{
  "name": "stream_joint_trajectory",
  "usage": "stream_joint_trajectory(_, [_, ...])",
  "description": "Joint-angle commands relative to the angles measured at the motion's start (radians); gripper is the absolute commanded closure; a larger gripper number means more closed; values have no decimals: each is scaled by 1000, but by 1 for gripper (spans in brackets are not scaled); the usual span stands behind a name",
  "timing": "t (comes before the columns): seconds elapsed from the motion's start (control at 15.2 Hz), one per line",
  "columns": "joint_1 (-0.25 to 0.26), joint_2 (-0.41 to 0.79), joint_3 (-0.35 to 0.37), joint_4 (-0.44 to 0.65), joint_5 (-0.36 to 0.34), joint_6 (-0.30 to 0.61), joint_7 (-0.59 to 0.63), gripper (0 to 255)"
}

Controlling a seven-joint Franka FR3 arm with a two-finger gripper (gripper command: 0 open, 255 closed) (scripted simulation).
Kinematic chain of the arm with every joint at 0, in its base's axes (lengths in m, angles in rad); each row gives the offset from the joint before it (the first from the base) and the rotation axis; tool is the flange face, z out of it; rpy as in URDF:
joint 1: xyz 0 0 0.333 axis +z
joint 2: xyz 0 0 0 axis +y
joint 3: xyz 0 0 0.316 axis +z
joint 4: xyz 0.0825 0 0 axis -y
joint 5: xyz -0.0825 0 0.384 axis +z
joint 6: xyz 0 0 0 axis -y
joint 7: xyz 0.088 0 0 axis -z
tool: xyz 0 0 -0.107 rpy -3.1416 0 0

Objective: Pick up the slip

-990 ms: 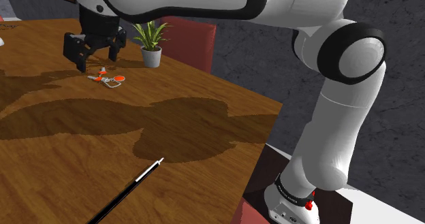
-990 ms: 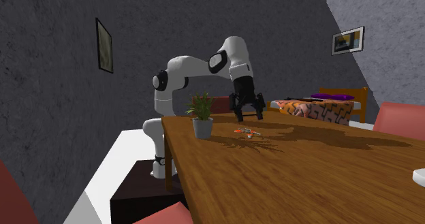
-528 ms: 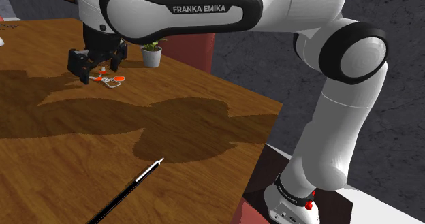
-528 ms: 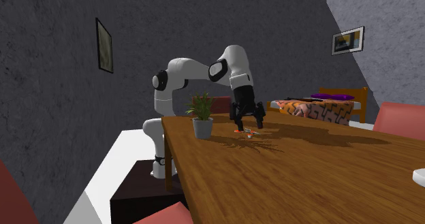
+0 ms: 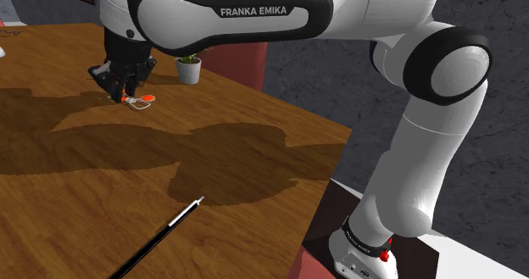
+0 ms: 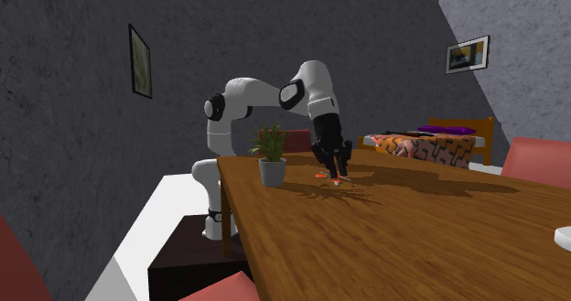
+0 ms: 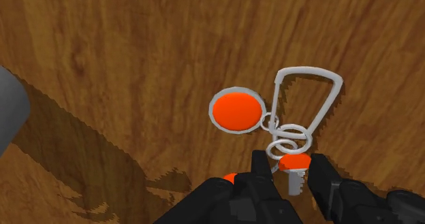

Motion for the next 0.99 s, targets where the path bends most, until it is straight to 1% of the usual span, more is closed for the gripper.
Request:
stream_joint_trajectory(0.0, [-5,2,-4,-14,1,-11,-2,255])
stream_joint_trajectory(0.07, [-5,4,-5,-14,0,-9,-3,255])
stream_joint_trajectory(0.13, [4,27,-2,24,-12,-27,7,255])
stream_joint_trajectory(0.92, [22,61,4,231,-17,-201,-11,255])
